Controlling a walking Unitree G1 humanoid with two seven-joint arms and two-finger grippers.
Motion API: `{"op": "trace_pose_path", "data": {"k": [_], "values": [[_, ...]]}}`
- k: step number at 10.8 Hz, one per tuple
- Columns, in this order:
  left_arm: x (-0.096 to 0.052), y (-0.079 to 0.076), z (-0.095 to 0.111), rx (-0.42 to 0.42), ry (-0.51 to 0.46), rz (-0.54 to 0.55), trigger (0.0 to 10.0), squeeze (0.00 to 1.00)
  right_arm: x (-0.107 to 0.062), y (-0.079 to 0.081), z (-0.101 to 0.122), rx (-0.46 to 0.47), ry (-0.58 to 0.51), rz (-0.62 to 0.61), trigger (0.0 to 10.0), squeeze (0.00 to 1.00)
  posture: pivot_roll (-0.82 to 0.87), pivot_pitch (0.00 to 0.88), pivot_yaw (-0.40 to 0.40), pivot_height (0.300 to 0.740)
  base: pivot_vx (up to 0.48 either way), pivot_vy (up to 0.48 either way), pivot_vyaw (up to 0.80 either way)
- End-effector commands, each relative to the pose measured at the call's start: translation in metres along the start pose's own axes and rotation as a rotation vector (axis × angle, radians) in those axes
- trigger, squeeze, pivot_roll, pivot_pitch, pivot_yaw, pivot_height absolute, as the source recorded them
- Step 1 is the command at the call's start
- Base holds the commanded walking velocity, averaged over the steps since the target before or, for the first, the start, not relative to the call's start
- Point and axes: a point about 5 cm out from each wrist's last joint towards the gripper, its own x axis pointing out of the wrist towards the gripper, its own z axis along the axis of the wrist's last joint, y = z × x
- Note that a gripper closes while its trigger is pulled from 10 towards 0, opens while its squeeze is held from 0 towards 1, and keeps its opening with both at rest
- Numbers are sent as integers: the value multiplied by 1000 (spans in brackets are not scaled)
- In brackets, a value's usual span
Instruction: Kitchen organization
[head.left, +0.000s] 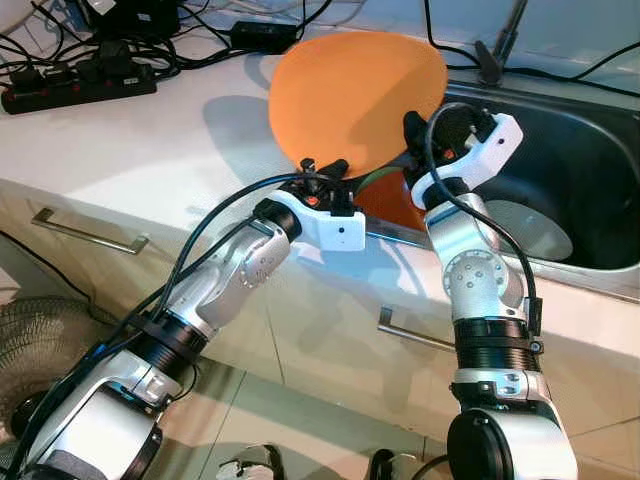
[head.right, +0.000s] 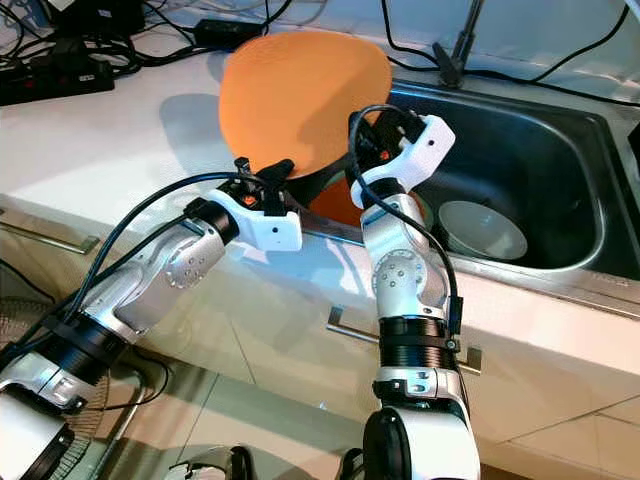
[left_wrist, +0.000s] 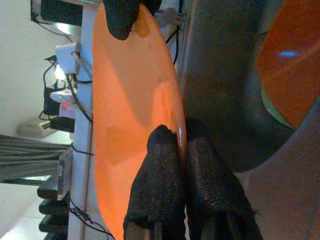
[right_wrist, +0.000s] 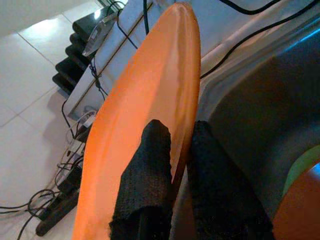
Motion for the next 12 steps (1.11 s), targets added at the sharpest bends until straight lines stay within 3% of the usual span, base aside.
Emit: {"op": "trace_pose_path", "data": {"k": [1,2,3,4,6,10,11,12], "values": [[1,9,8,15,-45,34,10000,0,4,11,-2,-13,24,52,0,0,84,95,19,740,0,0,0],[1,8,7,16,-44,33,10000,0,4,12,-3,-5,31,54,0,0,82,89,19,740,0,0,0],[0,7,7,-1,-43,35,10000,290,3,12,-4,-4,39,55,0,0,83,82,17,740,0,0,0],[1,8,9,-15,-48,38,10000,1000,3,12,-6,3,46,58,0,0,85,75,17,740,0,0,0],[1,7,8,-20,-43,38,10000,1000,3,12,-6,12,42,52,0,0,87,67,17,740,0,0,0],[0,8,8,-24,-43,42,10000,1000,11,0,17,71,-57,-33,0,0,87,78,18,740,0,0,0],[0,9,8,-16,-42,48,10000,0,12,-4,23,74,-79,-51,0,0,89,81,18,740,0,0,0],[0,9,8,-12,-37,54,10000,0,16,-15,39,75,-135,-92,0,0,89,82,18,740,0,0,0]]}}
